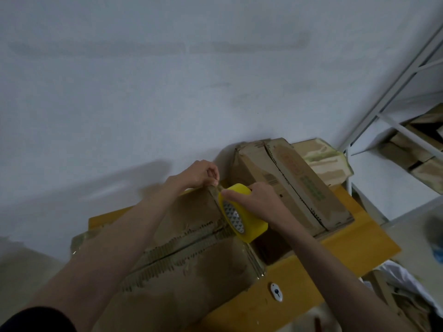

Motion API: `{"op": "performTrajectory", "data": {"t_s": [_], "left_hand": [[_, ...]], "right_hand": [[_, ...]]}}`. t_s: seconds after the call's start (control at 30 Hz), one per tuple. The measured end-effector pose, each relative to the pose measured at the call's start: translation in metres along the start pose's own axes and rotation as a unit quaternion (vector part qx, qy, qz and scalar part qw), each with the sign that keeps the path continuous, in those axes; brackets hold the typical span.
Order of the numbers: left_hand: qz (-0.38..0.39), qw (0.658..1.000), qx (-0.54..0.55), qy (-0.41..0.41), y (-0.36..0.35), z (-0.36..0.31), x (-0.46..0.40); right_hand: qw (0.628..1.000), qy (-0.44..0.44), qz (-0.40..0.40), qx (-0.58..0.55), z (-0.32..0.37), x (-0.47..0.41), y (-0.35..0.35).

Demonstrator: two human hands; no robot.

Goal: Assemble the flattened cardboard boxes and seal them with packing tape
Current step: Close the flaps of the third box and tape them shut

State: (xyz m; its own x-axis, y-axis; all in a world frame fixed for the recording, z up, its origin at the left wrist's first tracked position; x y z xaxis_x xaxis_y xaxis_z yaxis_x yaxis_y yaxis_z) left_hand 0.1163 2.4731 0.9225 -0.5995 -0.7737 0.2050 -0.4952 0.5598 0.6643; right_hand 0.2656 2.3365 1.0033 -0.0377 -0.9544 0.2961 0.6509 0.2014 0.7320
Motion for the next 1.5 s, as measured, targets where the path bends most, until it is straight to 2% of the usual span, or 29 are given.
{"op": "performTrajectory", "data": {"t_s": [0.13, 0.27, 0.33, 0.4, 0.47, 0.67, 0.77, 1.03, 1.23, 1.37, 1.5], "left_hand": [[-0.009, 1.0, -0.014, 0.004, 0.003, 0.005, -0.002], [-0.047, 0.999, -0.006, 0.002, 0.004, 0.011, 0.003], [-0.096, 0.993, -0.069, -0.026, 0.007, 0.004, 0.009], [-0.157, 0.971, -0.153, -0.091, 0.008, -0.012, 0.023], [-0.174, 0.951, -0.208, -0.148, 0.001, -0.026, 0.04], [-0.047, 0.951, -0.288, -0.103, -0.037, -0.017, 0.07], [-0.017, 0.948, -0.294, -0.118, -0.047, -0.005, 0.074], [-0.004, 0.943, -0.307, -0.124, -0.045, -0.001, 0.076], [0.016, 0.939, -0.326, -0.106, -0.052, -0.003, 0.077], [0.018, 0.92, -0.378, -0.1, -0.054, -0.007, 0.081], [0.005, 0.913, -0.386, -0.133, -0.073, -0.029, 0.098]], "right_hand": [[1.0, 0.006, 0.0, -0.017, 0.0, 0.003, -0.001], [0.997, 0.022, 0.008, -0.079, -0.011, 0.018, -0.004], [0.993, 0.02, 0.01, -0.117, -0.019, 0.025, -0.006], [0.99, 0.025, 0.007, -0.138, -0.024, 0.029, -0.008], [0.987, 0.035, 0.0, -0.156, -0.026, 0.032, -0.009], [0.977, 0.086, -0.096, -0.17, -0.023, 0.045, -0.009], [0.973, 0.097, -0.101, -0.183, -0.029, 0.053, -0.017], [0.992, 0.069, -0.068, -0.08, -0.027, 0.06, 0.001], [0.999, 0.044, -0.003, 0.026, -0.043, 0.074, 0.008], [0.998, 0.053, -0.001, 0.041, -0.044, 0.071, -0.003], [0.998, 0.051, -0.022, 0.021, -0.046, 0.076, 0.0]]}}
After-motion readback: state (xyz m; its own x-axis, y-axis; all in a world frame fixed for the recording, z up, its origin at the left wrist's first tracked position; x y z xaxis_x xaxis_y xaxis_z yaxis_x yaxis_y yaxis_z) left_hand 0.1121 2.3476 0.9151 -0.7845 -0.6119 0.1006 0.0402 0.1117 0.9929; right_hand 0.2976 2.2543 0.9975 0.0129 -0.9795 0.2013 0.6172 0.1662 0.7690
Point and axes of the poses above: each hand's wrist, its own x-axis away from the middle knuckle, its own y-axis out of the back of the hand, z = x × y, the point moved 7 cm from there along -x, towards the middle knuckle, and after that the axes turned 4 degrees about z, right-handed, at the moved point
